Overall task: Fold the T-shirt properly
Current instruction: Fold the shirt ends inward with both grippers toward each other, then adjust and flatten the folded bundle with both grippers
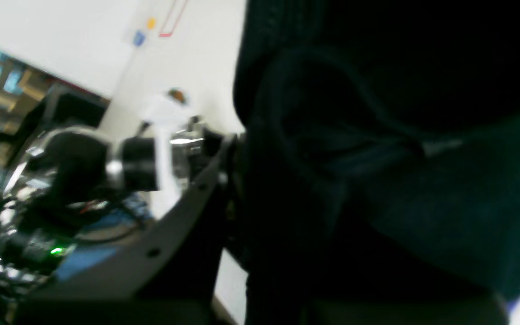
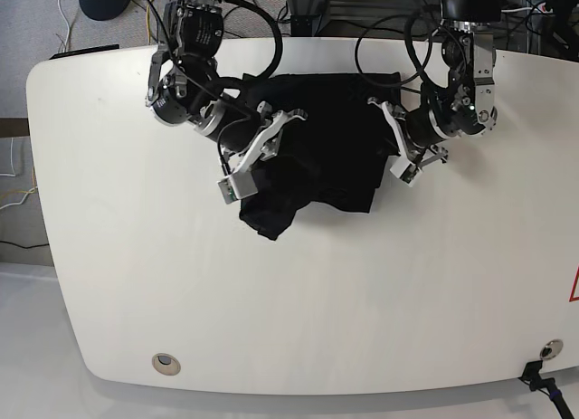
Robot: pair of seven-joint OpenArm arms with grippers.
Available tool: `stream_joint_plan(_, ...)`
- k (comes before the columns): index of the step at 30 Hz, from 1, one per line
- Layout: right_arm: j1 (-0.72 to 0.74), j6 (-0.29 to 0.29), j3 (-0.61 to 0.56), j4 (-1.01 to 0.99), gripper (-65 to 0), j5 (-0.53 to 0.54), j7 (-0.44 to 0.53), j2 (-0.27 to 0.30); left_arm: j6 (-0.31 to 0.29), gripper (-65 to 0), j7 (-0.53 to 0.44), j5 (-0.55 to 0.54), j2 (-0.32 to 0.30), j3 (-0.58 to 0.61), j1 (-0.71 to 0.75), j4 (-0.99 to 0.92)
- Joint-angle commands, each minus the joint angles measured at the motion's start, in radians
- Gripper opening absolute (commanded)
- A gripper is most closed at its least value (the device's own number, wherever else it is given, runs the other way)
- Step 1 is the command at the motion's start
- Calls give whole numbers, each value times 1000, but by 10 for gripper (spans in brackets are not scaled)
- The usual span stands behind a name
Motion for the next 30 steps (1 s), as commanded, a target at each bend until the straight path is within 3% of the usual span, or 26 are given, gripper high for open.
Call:
stream_joint_plan(1, 11, -4, -38, 20, -650, 46, 23, -9, -5, -650, 24, 33, -3, 28, 7, -5)
stream_joint_plan(11, 14, -46, -104, -31, -650, 42, 23, 12, -5, -650, 21, 30, -3, 28, 7, 3)
stream_joint_plan(18, 28, -47, -193, -51, -440, 34, 23, 63, -5, -650, 21, 30, -3, 26, 7, 3)
stream_joint_plan(20, 43, -73, -243, -51, -394, 34, 23, 73, -5, -650, 20, 30, -3, 26, 7, 3)
stream_joint_plan(24, 89, -113, -322, -48, -368, 34, 23, 90, -5, -650, 20, 30, -8, 26, 7, 21)
stream_joint_plan(30, 120, -112, -398, -37, -368, 34, 23, 92, -5, -650, 23, 30, -49, -63, 14, 121)
